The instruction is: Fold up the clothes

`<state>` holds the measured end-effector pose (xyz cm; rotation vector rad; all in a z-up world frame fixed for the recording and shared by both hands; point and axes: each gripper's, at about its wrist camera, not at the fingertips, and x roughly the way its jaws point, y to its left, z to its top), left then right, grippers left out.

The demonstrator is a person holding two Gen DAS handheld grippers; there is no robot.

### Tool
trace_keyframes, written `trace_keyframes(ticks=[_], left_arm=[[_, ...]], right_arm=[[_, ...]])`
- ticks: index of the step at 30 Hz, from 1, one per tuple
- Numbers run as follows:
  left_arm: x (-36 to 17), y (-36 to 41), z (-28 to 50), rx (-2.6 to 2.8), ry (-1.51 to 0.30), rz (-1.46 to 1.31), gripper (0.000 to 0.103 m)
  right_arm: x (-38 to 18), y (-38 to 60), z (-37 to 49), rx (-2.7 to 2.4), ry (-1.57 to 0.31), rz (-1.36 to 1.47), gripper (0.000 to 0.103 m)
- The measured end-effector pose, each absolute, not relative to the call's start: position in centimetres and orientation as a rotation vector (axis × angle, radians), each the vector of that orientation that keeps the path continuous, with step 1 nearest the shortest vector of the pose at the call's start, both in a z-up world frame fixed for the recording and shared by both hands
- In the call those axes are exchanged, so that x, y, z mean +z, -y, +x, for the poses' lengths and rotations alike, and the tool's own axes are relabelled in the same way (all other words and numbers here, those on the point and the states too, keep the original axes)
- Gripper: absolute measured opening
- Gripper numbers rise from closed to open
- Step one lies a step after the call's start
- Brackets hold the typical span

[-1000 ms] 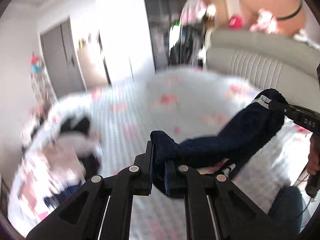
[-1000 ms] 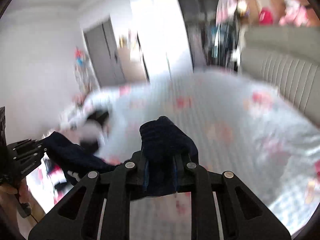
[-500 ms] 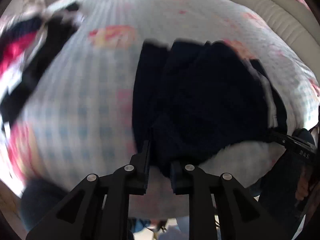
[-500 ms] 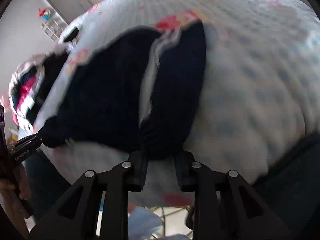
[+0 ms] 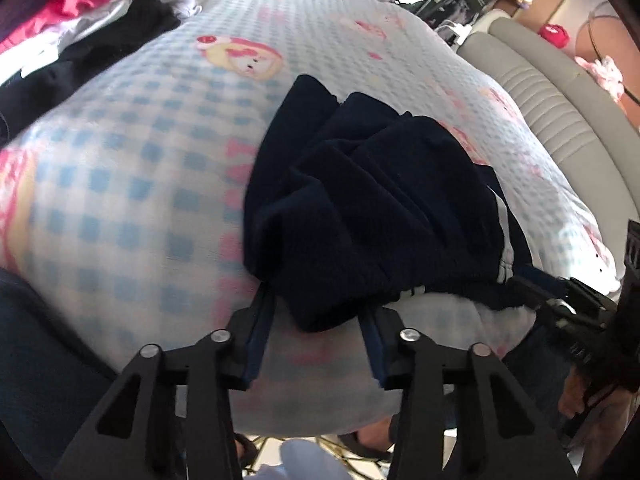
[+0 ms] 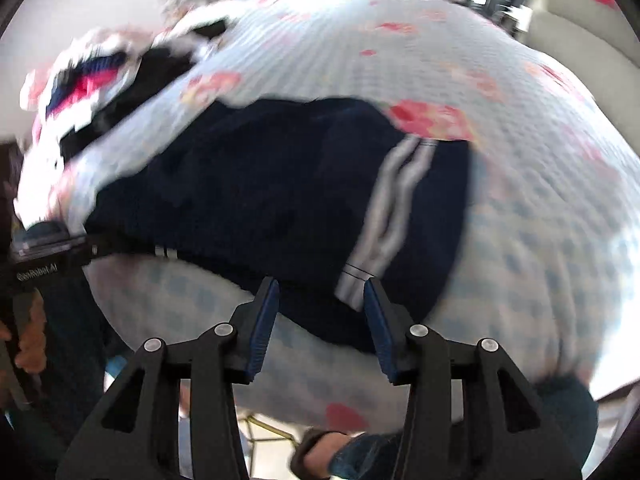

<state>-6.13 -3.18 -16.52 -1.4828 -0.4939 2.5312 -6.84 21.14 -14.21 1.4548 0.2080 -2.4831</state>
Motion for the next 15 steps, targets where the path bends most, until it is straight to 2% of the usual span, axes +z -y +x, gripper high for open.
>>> trace_keyframes(ticks=[2, 4, 5, 6, 9, 13, 14, 15], left_arm=[[-17.1, 2.7, -6.6, 2.538, 0.513, -1.488, 0.037], [-17.0, 3.0, -7.1, 2.534, 0.552, -1.49, 0.027], [-16.5, 3.1, -7.3, 2.543, 0.539, -1.482, 0.013], [-15.8, 3.1, -7.4, 2.561, 0.501, -1.463, 0.01], [-13.7, 2.9, -7.6, 2.615, 0.371, -1.402, 0.008], [-10.4, 1.2, -6.8, 2.688, 0.079, -1.293, 0.008], [-9.9, 0.5, -6.6, 2.692, -0.009, -1.28, 0.009], [-9.9, -0.3, -6.4, 2.677, -0.095, -1.28, 0.014]], right_arm=[[-15.0, -19.8, -7.8, -2.429, -0.299, 1.467, 0.045], [-15.8, -18.4, -8.7, -2.374, -0.388, 1.476, 0.041], [-16.2, -17.8, -9.1, -2.349, -0.431, 1.48, 0.022], [-16.0, -17.7, -9.4, -2.364, -0.46, 1.477, 0.015], [-14.4, -19.1, -8.9, -2.448, -0.402, 1.444, 0.01], [-12.3, -20.8, -8.3, -2.558, -0.321, 1.395, 0.008], [-11.7, -21.2, -8.1, -2.585, -0.3, 1.382, 0.007], [-11.2, -21.7, -8.0, -2.612, -0.279, 1.369, 0.007]])
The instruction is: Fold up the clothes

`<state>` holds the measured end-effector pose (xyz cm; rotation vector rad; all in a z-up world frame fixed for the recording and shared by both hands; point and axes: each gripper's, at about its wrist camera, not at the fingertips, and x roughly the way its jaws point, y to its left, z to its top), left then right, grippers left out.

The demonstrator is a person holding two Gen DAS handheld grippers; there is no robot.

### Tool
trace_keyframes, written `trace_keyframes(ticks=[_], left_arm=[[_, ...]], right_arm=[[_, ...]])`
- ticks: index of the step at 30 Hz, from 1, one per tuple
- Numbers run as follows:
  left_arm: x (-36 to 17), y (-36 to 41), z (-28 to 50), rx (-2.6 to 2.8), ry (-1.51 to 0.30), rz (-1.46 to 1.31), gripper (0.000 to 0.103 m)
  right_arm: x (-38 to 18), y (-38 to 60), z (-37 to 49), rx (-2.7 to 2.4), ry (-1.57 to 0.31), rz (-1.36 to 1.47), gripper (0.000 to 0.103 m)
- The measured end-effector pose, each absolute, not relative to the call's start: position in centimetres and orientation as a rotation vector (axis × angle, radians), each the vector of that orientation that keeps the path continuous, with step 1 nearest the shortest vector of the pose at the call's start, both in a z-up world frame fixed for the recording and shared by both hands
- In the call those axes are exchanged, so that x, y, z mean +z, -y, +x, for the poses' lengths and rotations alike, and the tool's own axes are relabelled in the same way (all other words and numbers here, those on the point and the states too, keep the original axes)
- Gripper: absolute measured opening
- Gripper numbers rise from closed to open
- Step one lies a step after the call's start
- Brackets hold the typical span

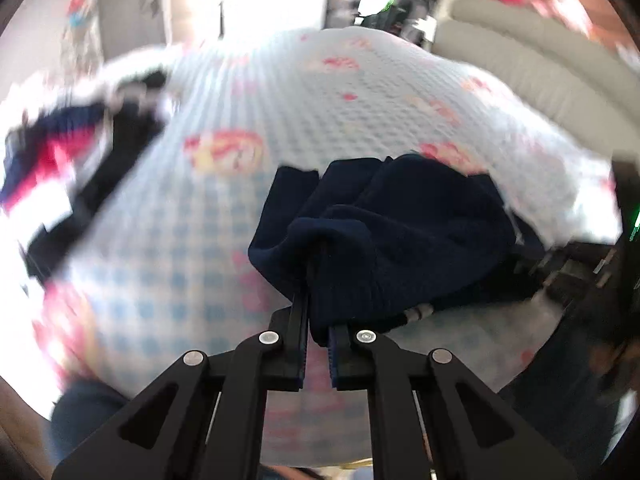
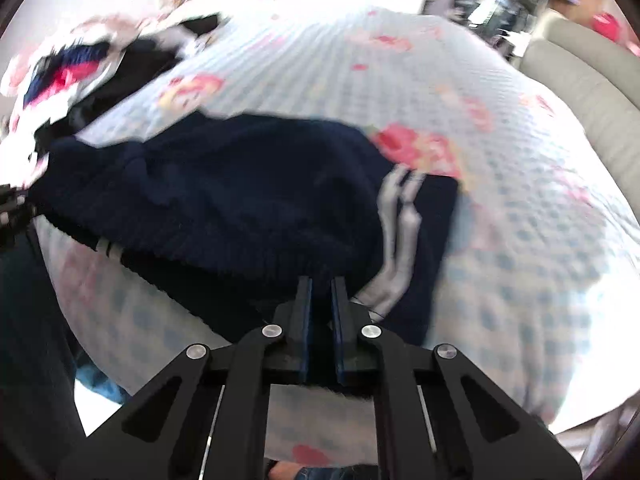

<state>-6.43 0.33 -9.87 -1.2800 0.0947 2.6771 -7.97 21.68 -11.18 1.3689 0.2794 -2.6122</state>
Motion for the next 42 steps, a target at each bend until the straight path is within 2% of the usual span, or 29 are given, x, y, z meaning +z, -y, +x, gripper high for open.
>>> trace_keyframes(ticks=[2, 4, 5, 6, 12, 16, 18, 19, 22, 25, 26, 30, 31, 32, 34, 35, 40, 42], left_arm=[[-10.4, -1.0, -6.5, 2.616, -0.119, -1.297, 0.019], [-11.7, -1.0, -6.5, 2.552, -0.047, -1.341, 0.032], [-12.5, -0.9, -6.6, 2.528, -0.013, -1.375, 0.041], [-13.5, -0.8, -6.9, 2.503, 0.022, -1.41, 0.045], [-15.4, 1.0, -6.8, 2.487, 0.195, -1.444, 0.045], [-14.3, 3.4, -6.8, 2.428, 0.436, -1.352, 0.045], [-13.7, 3.9, -6.9, 2.42, 0.493, -1.31, 0.05], [-13.6, 4.0, -7.1, 2.423, 0.499, -1.302, 0.052], [-14.2, 3.9, -8.0, 2.427, 0.468, -1.328, 0.053], [-15.2, 3.3, -8.7, 2.396, 0.486, -1.373, 0.055], [-15.6, 3.1, -8.7, 2.392, 0.488, -1.404, 0.059], [-17.6, 2.8, -9.9, 2.345, 0.514, -1.511, 0.059], [-17.7, 2.7, -10.1, 2.334, 0.525, -1.508, 0.059], [-17.6, 2.6, -10.3, 2.332, 0.529, -1.501, 0.059], [-16.9, 2.2, -10.6, 2.348, 0.516, -1.473, 0.059], [-16.7, 2.1, -10.7, 2.359, 0.507, -1.456, 0.059], [-16.8, 1.8, -10.6, 2.338, 0.527, -1.431, 0.059], [-17.4, 1.6, -10.6, 2.28, 0.599, -1.421, 0.059]], right_arm=[[-10.6, -22.8, -7.5, -2.664, -0.236, 1.371, 0.007], [-10.4, -24.2, -6.8, -2.715, -0.191, 1.397, 0.006], [-10.4, -24.8, -6.5, -2.741, -0.168, 1.41, 0.006], [-10.3, -25.5, -6.1, -2.766, -0.145, 1.423, 0.006], [-11.6, -29.5, -4.4, -2.776, -0.024, 1.568, 0.006], [-12.0, -28.9, -4.8, -2.72, -0.029, 1.566, 0.008], [-12.1, -28.1, -5.3, -2.685, -0.043, 1.55, 0.016], [-12.2, -27.7, -5.5, -2.668, -0.05, 1.541, 0.023], [-12.4, -26.6, -6.2, -2.616, -0.07, 1.516, 0.026], [-12.6, -25.4, -6.9, -2.564, -0.09, 1.49, 0.041], [-12.6, -25.0, -7.1, -2.547, -0.097, 1.481, 0.043], [-12.2, -25.9, -7.0, -2.606, -0.06, 1.469, 0.043], [-12.0, -26.4, -6.9, -2.631, -0.046, 1.467, 0.031], [-11.9, -26.8, -6.8, -2.655, -0.031, 1.465, 0.024], [-11.5, -27.6, -6.6, -2.704, -0.002, 1.46, 0.019], [-11.4, -28.0, -6.5, -2.728, 0.013, 1.457, 0.013], [-10.6, -30.1, -6.0, -2.845, 0.093, 1.443, 0.011], [-11.2, -31.0, -4.7, -2.808, 0.186, 1.481, 0.012]])
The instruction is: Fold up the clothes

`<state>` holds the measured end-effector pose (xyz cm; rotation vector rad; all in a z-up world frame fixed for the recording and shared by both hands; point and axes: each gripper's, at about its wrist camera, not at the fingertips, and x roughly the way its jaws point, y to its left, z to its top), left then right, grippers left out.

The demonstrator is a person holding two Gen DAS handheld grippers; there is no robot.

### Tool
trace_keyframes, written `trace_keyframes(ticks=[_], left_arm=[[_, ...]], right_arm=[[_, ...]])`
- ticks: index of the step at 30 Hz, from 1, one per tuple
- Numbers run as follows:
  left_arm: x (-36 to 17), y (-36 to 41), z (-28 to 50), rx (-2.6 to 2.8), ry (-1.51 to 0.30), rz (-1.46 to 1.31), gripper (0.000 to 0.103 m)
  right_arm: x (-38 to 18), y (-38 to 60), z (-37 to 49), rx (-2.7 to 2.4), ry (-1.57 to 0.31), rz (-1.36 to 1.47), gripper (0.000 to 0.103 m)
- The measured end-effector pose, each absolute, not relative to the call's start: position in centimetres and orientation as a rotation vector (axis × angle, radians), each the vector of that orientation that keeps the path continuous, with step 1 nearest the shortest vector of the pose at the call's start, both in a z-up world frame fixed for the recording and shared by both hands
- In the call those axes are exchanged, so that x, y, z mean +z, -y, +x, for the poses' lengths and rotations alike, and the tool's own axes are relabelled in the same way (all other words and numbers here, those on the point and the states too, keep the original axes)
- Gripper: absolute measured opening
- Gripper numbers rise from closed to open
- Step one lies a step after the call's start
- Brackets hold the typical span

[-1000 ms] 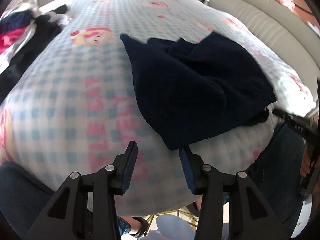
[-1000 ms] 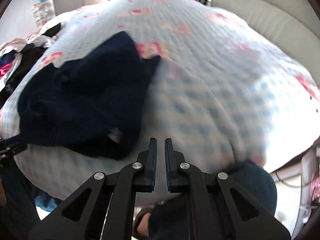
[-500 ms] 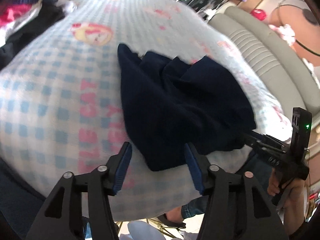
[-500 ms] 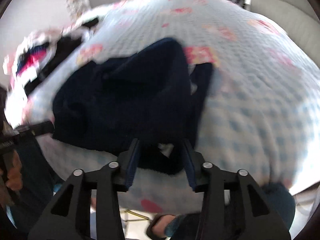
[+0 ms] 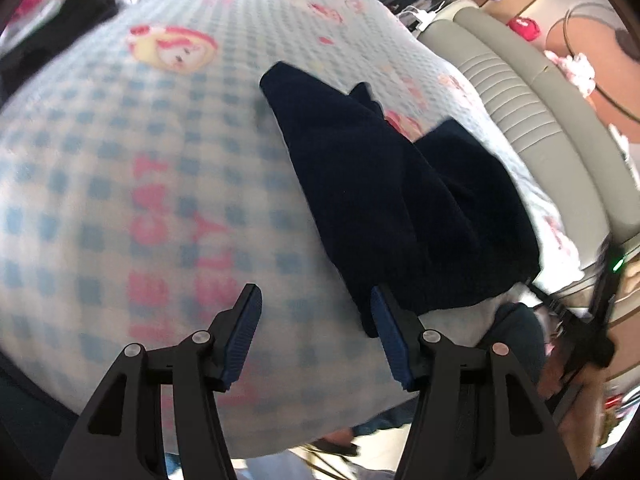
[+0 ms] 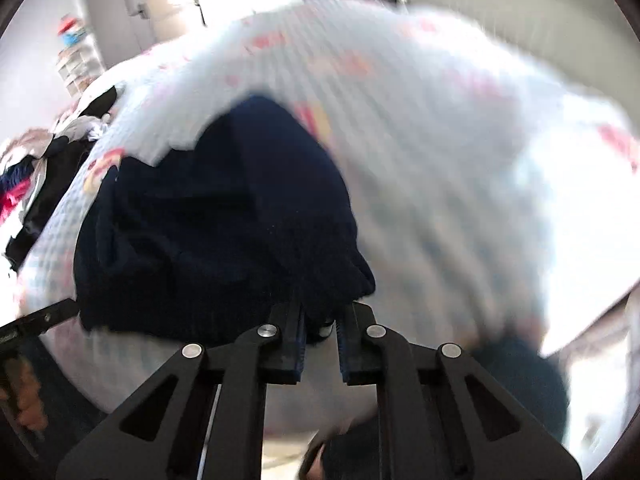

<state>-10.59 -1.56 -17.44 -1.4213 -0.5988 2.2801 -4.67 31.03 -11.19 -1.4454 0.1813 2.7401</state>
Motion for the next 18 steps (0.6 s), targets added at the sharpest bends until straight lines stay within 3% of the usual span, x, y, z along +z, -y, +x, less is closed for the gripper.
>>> trace_keyframes(ticks=[3, 4, 7, 8, 10, 12, 14, 15, 16, 17, 18], left_arm=[[-17.8, 1.1, -10.7, 2.225, 0.682, -1.39, 0.059], [-17.8, 0.9, -10.8, 2.216, 0.696, -1.381, 0.06], [-18.1, -0.5, -11.4, 2.207, 0.639, -1.413, 0.068], [-18.4, -0.9, -11.5, 2.207, 0.613, -1.433, 0.066], [-19.0, -1.8, -11.9, 2.207, 0.565, -1.467, 0.056], [-19.1, -2.3, -12.1, 2.209, 0.537, -1.474, 0.04], [-18.9, -2.4, -12.3, 2.198, 0.546, -1.466, 0.038], [-18.9, -2.4, -12.4, 2.188, 0.554, -1.468, 0.038], [-19.1, -2.3, -12.5, 2.167, 0.564, -1.481, 0.038], [-19.3, -2.2, -12.7, 2.146, 0.579, -1.497, 0.038], [-19.3, -2.0, -12.7, 2.132, 0.599, -1.509, 0.029]], right_arm=[[-12.1, -32.4, -2.6, 2.71, -0.319, -1.515, 0.014], [-12.4, -32.8, -2.0, 2.698, -0.365, -1.537, 0.021], [-11.5, -33.5, -1.4, 2.709, -0.422, -1.488, 0.028], [-10.9, -33.6, -1.7, 2.723, -0.427, -1.462, 0.037], [-11.7, -33.4, -3.3, 2.727, -0.412, -1.512, 0.048], [-12.6, -33.2, -4.9, 2.731, -0.396, -1.563, 0.051], [-13.4, -33.0, -6.4, 2.733, -0.38, -1.614, 0.057], [-13.8, -32.9, -7.2, 2.734, -0.372, -1.64, 0.057], [-14.2, -32.8, -8.0, 2.734, -0.364, -1.665, 0.043], [-14.6, -32.7, -8.7, 2.736, -0.357, -1.689, 0.018], [-14.4, -32.7, -8.9, 2.748, -0.375, -1.694, 0.013]])
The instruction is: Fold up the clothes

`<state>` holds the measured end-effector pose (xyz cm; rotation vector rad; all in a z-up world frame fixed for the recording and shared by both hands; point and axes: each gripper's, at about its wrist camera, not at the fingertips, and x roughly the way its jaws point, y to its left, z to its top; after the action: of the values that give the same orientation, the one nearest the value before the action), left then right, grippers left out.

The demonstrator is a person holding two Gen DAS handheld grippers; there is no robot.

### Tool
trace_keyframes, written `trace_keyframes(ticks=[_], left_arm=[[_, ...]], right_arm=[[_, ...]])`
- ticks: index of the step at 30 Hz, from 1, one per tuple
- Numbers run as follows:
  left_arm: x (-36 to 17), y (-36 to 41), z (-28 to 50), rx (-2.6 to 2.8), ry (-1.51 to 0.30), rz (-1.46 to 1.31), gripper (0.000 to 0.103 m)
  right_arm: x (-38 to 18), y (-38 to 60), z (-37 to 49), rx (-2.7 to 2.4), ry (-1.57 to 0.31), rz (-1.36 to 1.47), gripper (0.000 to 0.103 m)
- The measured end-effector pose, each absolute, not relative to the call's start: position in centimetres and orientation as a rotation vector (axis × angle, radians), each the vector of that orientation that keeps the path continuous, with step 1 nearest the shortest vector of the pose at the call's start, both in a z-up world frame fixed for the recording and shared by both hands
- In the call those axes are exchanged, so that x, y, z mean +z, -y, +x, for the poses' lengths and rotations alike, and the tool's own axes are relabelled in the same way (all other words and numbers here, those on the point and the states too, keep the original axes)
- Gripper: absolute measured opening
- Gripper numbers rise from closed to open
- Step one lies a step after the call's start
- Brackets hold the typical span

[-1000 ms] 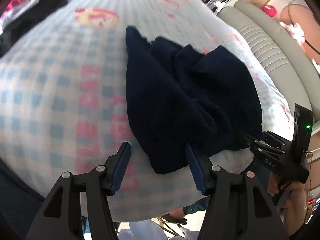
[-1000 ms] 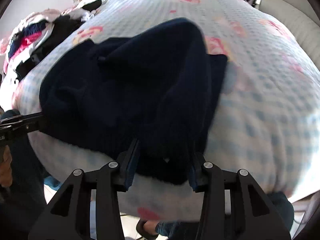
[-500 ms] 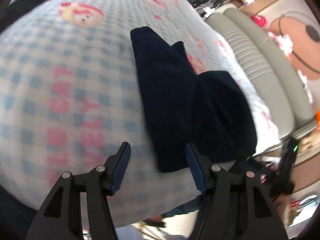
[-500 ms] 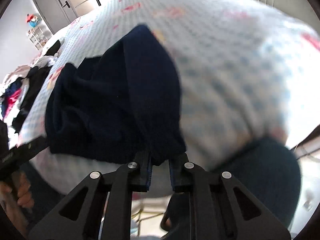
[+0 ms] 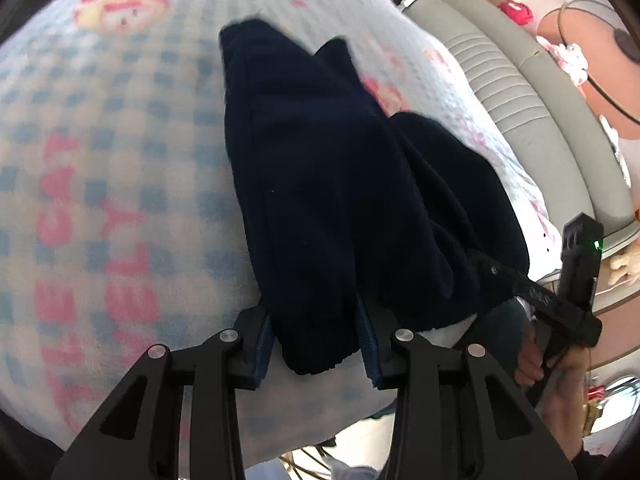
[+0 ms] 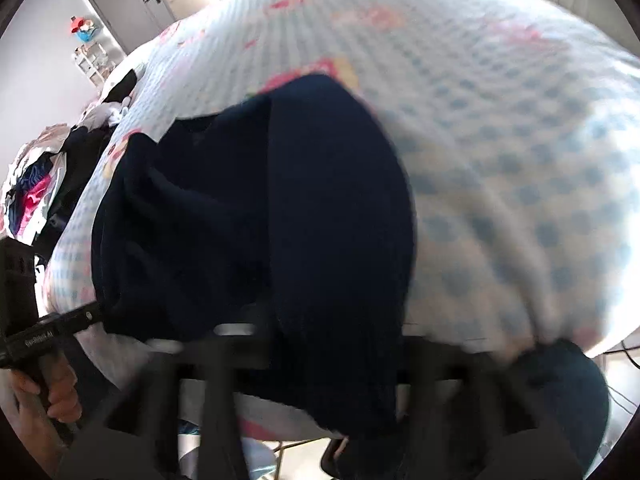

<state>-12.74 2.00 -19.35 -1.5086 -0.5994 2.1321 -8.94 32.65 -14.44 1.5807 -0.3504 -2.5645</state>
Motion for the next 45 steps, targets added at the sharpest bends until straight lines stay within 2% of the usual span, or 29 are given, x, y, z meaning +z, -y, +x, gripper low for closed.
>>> trace_keyframes(ticks=[1, 3, 5, 8, 10, 12, 16, 18, 22, 24, 26, 28, 33, 35, 36, 37, 38, 39, 41, 45], left_arm=[[-19.0, -1.8, -12.8, 2.123, 0.617, -1.51, 0.02], [-16.0, -0.9, -13.2, 2.155, 0.631, -1.437, 0.013], [-10.9, 0.3, -13.9, 2.224, 0.625, -1.303, 0.013], [-1.7, 2.6, -13.2, 2.316, 0.575, -1.064, 0.013], [1.6, 3.6, -12.3, 2.344, 0.546, -1.006, 0.013], [2.7, 4.2, -11.9, 2.324, 0.555, -1.037, 0.013], [1.3, 4.1, -16.9, 2.363, 0.469, -1.261, 0.013], [4.4, 3.5, -17.4, 2.398, 0.438, -1.161, 0.013], [11.9, 4.8, -14.2, 2.494, 0.345, -0.817, 0.013], [13.7, 5.6, -12.6, 2.512, 0.349, -0.734, 0.013], [12.1, 6.8, -11.9, 2.463, 0.43, -0.791, 0.014], [7.7, 7.3, -11.2, 2.426, 0.491, -0.912, 0.014], [-9.7, 7.4, -10.9, 2.268, 0.648, -1.367, 0.014], [-14.7, 7.3, -10.4, 2.246, 0.633, -1.534, 0.015], [-16.3, 7.5, -10.0, 2.24, 0.633, -1.584, 0.019], [-16.8, 8.0, -9.5, 2.244, 0.653, -1.581, 0.022], [-16.5, 8.6, -9.0, 2.254, 0.686, -1.547, 0.032], [-16.3, 9.2, -8.5, 2.263, 0.719, -1.513, 0.041], [-15.6, 10.3, -7.9, 2.286, 0.767, -1.44, 0.049], [-15.4, 11.9, -8.8, 2.33, 0.791, -1.388, 0.049]], right_arm=[[-14.2, -32.6, -9.1, -2.551, 0.364, 1.567, 0.009], [-11.9, -31.9, -9.1, -2.537, 0.376, 1.474, 0.008], [-7.9, -31.8, -9.1, -2.55, 0.409, 1.333, 0.008], [-0.7, -33.1, -8.2, -2.529, 0.598, 1.026, 0.008], [1.7, -34.1, -7.3, -2.483, 0.719, 0.918, 0.008], [1.4, -34.6, -7.1, -2.448, 0.798, 0.948, 0.008], [-1.7, -33.6, -11.2, -2.4, 0.845, 1.151, 0.009], [-0.9, -33.1, -13.1, -2.404, 0.858, 1.124, 0.009], [7.0, -31.8, -10.7, -2.512, 0.757, 0.689, 0.009], [3.4, -31.4, -10.0, -2.511, 0.761, 0.833, 0.009], [-0.2, -30.9, -9.3, -2.503, 0.764, 0.978, 0.017], [-3.8, -30.5, -8.6, -2.49, 0.764, 1.124, 0.019], [-12.8, -29.4, -6.9, -2.425, 0.757, 1.491, 0.024], [-16.3, -28.9, -6.1, -2.387, 0.75, 1.634, 0.029], [-16.9, -28.9, -5.7, -2.377, 0.737, 1.651, 0.029], [-16.3, -29.2, -5.5, -2.397, 0.732, 1.627, 0.034], [-15.6, -29.6, -5.3, -2.417, 0.727, 1.602, 0.039], [-15.0, -30.0, -5.1, -2.436, 0.722, 1.577, 0.048], [-13.7, -30.7, -4.6, -2.474, 0.712, 1.527, 0.052], [-11.4, -31.8, -5.4, -2.606, 0.578, 1.453, 0.052]])
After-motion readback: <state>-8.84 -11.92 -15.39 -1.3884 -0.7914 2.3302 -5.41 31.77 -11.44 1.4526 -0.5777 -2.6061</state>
